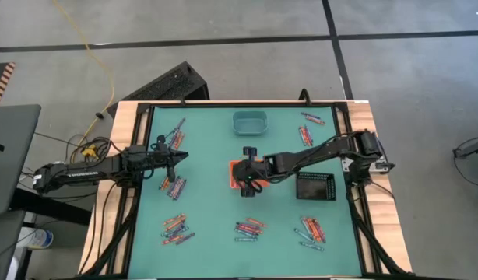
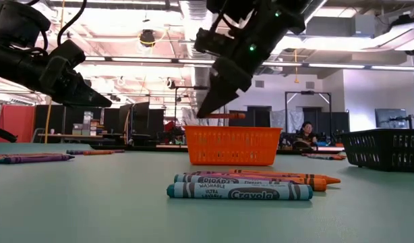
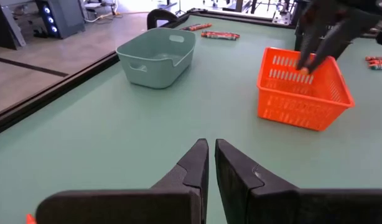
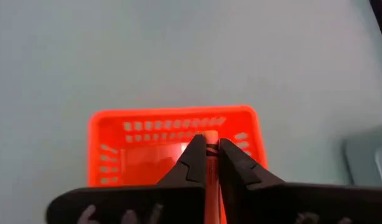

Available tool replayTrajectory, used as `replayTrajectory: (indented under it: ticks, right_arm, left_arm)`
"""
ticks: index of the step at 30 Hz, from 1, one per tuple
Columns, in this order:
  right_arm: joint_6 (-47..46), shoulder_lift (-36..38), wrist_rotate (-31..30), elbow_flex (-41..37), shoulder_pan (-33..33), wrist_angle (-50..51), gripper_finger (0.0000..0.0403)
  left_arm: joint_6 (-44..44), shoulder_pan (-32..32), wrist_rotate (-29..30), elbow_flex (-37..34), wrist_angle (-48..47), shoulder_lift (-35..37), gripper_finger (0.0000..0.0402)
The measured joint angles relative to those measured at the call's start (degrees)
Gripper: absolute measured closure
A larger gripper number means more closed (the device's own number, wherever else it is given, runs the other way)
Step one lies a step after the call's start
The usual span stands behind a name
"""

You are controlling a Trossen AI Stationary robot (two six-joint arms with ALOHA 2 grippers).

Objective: Sort crayons
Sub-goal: Put the orange crayon into the orange bin, then put the green crayon into the blue bin

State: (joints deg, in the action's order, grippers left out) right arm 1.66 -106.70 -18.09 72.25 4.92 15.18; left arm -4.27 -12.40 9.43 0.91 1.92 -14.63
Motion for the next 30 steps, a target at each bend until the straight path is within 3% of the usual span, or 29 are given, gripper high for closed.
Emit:
replayTrajectory:
  ticks: [9, 15, 18, 24, 30]
  right_arm:
    - [-1.88, 0.18, 0.00, -0.01, -0.25, 5.10, 0.0309]
    - [-5.86, 2.44, 0.53, 1.89, 3.11, 12.56, 0.0288]
    - [-13.50, 3.95, 2.53, 5.44, 6.11, 20.79, 0.0287]
    - [-35.50, 6.48, 12.38, 9.70, 14.75, 34.17, 0.0287]
    - [-55.25, 6.52, 14.03, 9.63, 27.09, 42.00, 0.0287]
  left_arm:
    - [0.00, 0.00, 0.00, 0.00, 0.00, 0.02, 0.0384]
    - [0.00, 0.01, 0.00, 0.00, 0.02, 0.00, 0.0384]
    - [0.00, 0.00, -0.04, 0.00, 0.05, 0.02, 0.0384]
    - [0.00, 0.00, 0.01, 0.00, 0.08, -0.12, 0.0384]
    - [0.00, 0.01, 0.09, 0.00, 0.04, -0.33, 0.0384]
